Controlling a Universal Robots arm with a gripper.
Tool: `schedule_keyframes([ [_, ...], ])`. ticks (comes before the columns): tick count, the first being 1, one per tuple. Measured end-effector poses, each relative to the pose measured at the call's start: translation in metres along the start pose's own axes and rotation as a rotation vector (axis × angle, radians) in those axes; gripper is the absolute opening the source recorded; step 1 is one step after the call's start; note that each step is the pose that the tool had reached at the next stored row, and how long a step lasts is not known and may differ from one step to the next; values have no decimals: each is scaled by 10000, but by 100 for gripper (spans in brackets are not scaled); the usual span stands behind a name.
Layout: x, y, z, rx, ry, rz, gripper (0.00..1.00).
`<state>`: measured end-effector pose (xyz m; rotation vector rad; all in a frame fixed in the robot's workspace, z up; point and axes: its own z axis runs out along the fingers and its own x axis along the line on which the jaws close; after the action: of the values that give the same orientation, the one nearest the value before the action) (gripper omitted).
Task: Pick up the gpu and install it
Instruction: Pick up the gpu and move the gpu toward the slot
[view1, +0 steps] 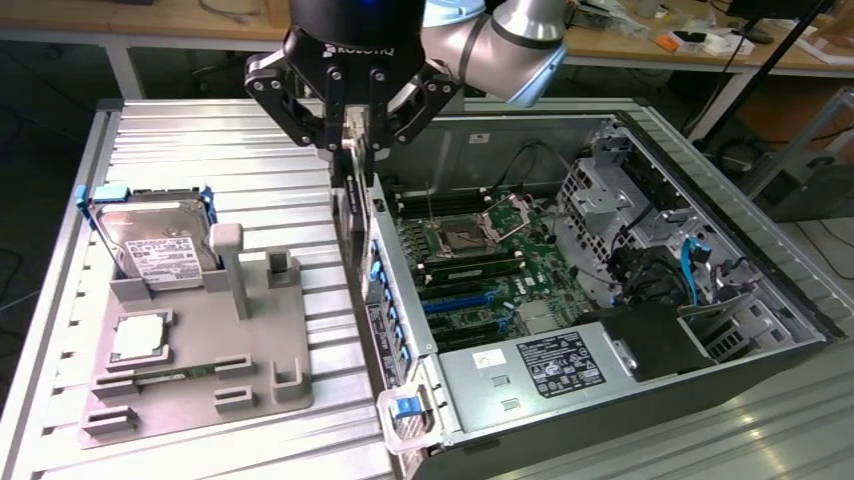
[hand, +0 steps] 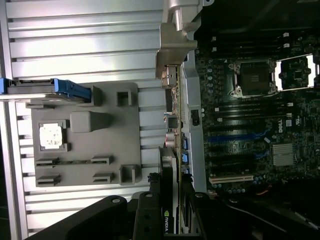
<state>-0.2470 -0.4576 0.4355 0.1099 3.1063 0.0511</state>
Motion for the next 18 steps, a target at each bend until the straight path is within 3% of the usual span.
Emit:
schedule_keyframes([
  [18, -140, 10, 5, 0, 0, 0, 27],
])
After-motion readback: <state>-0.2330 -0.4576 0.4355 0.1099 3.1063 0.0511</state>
